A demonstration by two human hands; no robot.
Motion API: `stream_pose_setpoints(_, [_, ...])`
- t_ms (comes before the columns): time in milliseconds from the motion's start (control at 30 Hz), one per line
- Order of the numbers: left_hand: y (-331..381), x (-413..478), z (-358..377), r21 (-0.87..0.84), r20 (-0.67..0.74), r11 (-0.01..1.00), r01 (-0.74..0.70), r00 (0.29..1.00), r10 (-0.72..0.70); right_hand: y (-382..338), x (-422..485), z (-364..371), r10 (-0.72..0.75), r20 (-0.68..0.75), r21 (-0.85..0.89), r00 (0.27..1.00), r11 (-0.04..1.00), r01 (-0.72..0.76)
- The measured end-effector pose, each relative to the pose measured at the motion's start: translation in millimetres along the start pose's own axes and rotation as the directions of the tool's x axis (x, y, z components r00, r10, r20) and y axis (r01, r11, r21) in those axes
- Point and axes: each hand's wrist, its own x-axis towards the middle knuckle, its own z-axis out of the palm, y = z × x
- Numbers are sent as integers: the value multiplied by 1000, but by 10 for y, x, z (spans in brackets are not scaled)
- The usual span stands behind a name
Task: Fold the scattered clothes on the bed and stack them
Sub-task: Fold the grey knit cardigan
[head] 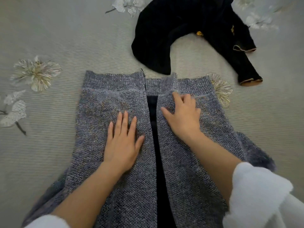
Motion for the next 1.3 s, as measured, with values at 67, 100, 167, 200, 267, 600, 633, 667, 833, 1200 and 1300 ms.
stream_pose_setpoints(67, [-11, 47, 96, 51, -26, 999, 3, 1000, -2, 33, 57, 92, -63, 88, -184, 994, 980, 79])
stream_pose_setpoints(100, [-16, 53, 119, 54, -28, 999, -2, 1000, 3, 71, 75, 130, -89, 73, -198, 993, 975, 102])
stream_pose_setpoints(167, [-25, 55, 147, 42, -51, 999, -19, 998, 22, 88, 82, 144, -101, -135, -21, 986, 995, 99])
stream_pose_setpoints(200, [-29, 54, 156, 38, -57, 999, -28, 998, 30, 49, 93, 117, -52, -278, 119, 959, 989, 88])
stream_pose_setpoints(267, [-38, 58, 179, 48, -73, 998, -36, 997, 40, -85, 152, 36, 66, -429, 330, 901, 940, 88])
stream_pose_setpoints(600, [2, 96, 141, -64, -144, 998, -6, 990, -3, 57, -502, 368, -168, -19, -3, 986, 986, 168])
stream_pose_setpoints(633, [28, 107, 109, -102, -150, 995, 12, 988, -28, 129, -689, 396, -185, -48, -2, 982, 983, 185])
stream_pose_setpoints(667, [55, 116, 69, -133, -156, 991, 26, 987, -47, 224, -873, 434, -205, -47, -27, 978, 979, 204])
stream_pose_setpoints(833, [300, 177, -217, -301, -269, 954, -4, 960, -81, 731, -1468, 540, -273, 23, -139, 962, 952, 273])
stream_pose_setpoints(1200, [593, -1723, 153, -522, 28, 851, 56, 998, -48, 925, -2803, 189, -317, -63, 24, 946, 947, 319])
stream_pose_setpoints(1300, [602, -2691, 218, -512, 125, 843, 164, 985, -116, 979, -3331, 113, -229, 17, 21, 973, 973, 229])
